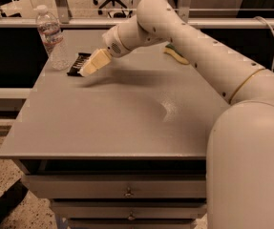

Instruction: Move rxbar chocolate near water bottle

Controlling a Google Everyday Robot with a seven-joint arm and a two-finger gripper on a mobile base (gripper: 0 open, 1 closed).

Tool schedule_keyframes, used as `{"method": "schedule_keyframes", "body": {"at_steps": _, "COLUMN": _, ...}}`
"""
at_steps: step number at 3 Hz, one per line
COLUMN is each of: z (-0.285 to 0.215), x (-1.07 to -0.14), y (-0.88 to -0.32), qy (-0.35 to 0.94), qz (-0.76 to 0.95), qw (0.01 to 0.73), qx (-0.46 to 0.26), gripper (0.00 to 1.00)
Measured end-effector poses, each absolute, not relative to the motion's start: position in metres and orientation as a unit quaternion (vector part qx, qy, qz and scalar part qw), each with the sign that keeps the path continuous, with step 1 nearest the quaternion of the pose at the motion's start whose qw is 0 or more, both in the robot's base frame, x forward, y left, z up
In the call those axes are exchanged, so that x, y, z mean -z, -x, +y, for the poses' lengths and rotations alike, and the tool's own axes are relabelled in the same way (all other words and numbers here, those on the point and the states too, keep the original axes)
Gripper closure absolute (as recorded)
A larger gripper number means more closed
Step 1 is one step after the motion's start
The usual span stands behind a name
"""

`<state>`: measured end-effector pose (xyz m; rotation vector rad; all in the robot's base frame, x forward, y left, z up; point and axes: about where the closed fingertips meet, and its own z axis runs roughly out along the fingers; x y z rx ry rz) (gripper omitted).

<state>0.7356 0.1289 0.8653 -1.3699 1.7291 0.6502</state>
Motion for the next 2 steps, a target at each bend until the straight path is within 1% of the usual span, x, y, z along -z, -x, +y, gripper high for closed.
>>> {"method": "schedule_keyframes", "body": {"at_steps": 1, "z": 0.082, "x": -0.886, "y": -0.720, "qy": 0.514, "qz": 0.693, "qw": 0.438, "qx": -0.250, "gripper": 0.00}}
{"method": "schedule_keyframes", "body": {"at_steps": 2, "z": -0.006, "x": -0.919, "y": -0.689, "qy": 0.449, "qz": 0.704, "qw": 0.497, "qx": -0.234, "gripper": 0.00}}
